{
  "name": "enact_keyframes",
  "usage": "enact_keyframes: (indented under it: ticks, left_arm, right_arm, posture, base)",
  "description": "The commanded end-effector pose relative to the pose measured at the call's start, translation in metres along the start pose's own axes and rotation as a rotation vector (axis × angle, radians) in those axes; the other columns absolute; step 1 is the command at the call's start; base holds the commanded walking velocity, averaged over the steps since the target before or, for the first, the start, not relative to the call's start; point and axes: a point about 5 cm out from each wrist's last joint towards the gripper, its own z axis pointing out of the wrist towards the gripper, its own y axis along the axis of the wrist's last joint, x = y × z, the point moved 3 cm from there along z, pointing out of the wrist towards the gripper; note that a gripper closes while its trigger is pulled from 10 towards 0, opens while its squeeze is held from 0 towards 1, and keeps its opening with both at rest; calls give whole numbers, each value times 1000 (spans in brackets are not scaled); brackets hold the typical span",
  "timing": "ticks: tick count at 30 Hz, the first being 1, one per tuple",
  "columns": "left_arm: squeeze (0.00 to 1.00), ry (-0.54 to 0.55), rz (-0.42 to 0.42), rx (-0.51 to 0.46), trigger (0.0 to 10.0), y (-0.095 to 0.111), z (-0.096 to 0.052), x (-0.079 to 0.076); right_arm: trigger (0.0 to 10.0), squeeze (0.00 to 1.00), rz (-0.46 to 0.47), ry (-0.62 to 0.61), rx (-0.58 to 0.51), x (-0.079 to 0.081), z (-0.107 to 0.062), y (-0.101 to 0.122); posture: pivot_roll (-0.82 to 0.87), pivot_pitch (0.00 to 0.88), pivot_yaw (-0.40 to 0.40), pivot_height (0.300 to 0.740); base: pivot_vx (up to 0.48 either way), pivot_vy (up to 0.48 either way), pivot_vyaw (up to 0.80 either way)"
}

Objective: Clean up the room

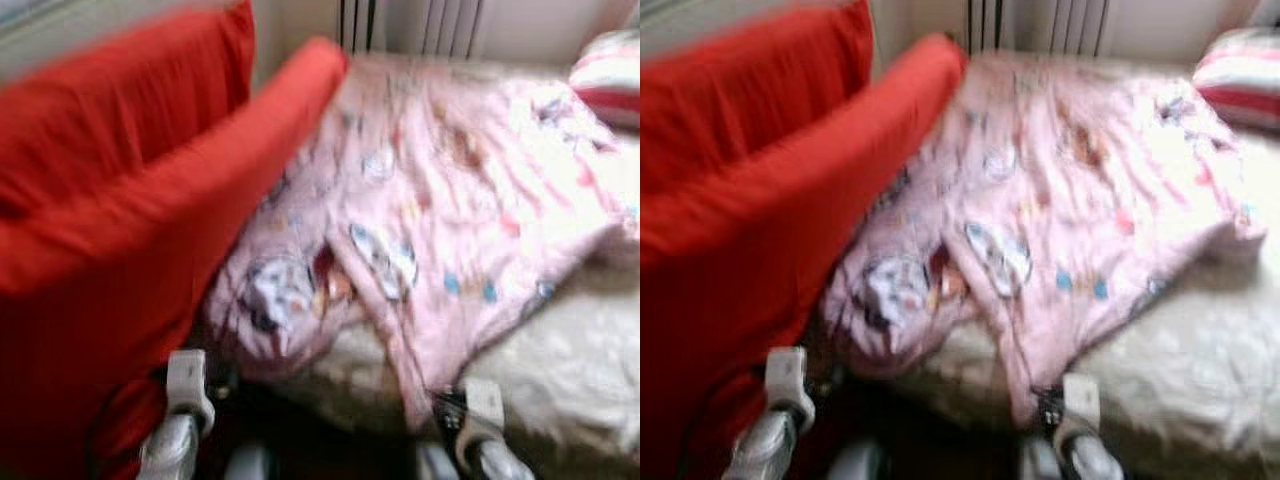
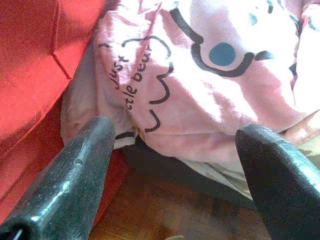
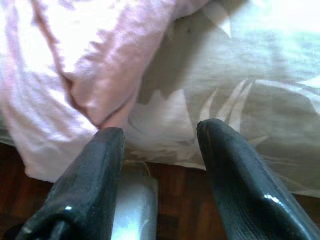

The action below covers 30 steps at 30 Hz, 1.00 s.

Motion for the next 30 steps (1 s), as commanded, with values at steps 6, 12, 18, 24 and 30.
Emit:
enact_keyframes:
  ticks: [6, 12, 18, 24, 30]
  left_arm:
    - [0, 28, 1, 6, 10000, -3, -3, 9]
    - [0, 26, 5, 3, 10000, -2, -3, 8]
    - [0, 19, 15, -6, 10000, -1, -3, 8]
    - [0, -2, 29, -27, 10000, 3, -3, 6]
    - [0, -25, 46, -119, 10000, 27, 5, 2]
  right_arm:
    - [10000, 0, 23, 53, 29, 12, 0, -7]
    - [10000, 1000, 39, 68, 33, 11, -1, -10]
    - [10000, 1000, 38, 78, 31, 2, -5, -14]
    - [10000, 1000, 33, 68, 35, -10, -8, -17]
    - [10000, 0, 50, 69, 18, -12, -6, -10]
  posture:
    - [21, 98, 26, 610]
    - [24, 104, 26, 610]
    - [28, 128, 28, 610]
    - [38, 165, 43, 610]
    - [63, 195, 52, 610]
  base:
    - [0, 0, 0]
    - [0, 0, 0]
    - [0, 0, 0]
    - [0, 0, 0]
    - [0, 0, 0]
